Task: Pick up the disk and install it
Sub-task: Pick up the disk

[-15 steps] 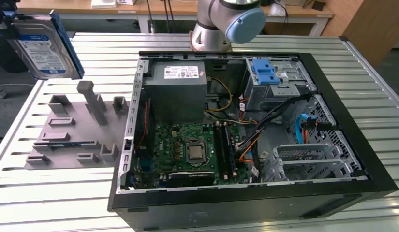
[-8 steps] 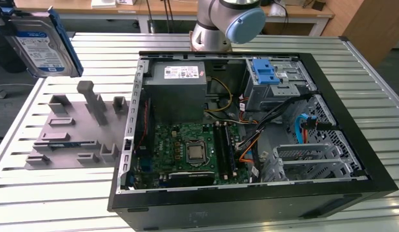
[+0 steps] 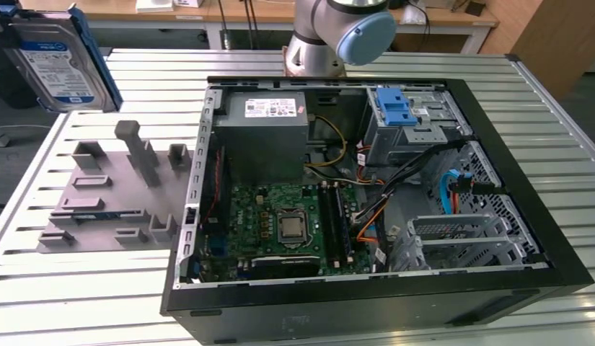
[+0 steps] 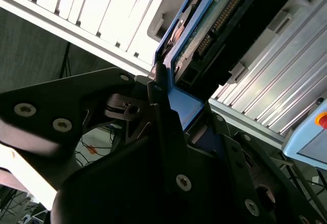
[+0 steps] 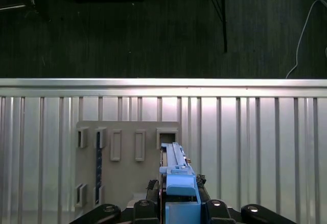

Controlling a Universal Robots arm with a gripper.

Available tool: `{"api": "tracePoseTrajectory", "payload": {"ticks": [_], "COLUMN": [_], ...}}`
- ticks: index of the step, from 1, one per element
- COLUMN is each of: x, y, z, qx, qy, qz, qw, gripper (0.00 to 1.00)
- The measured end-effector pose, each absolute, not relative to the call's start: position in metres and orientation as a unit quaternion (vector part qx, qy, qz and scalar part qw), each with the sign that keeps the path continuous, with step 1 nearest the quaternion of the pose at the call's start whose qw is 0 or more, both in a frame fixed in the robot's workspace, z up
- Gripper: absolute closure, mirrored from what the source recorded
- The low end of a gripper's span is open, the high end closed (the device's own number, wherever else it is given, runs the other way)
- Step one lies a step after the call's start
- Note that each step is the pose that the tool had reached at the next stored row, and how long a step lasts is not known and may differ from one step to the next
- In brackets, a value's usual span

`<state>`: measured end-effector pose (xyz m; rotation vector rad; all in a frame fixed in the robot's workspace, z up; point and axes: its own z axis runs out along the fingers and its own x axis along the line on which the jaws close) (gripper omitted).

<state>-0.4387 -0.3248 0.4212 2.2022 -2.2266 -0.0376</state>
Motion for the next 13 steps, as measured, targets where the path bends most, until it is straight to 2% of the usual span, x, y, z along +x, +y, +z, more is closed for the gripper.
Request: {"api": "tracePoseTrajectory", "payload": {"ticks": [13], "x": [-0.439], "y": [-0.325], "z": [0.434], "qx": [0.703], "qy": [-0.711], "qz": [-0.012], "qw": [0.005], "gripper": [0.64]}}
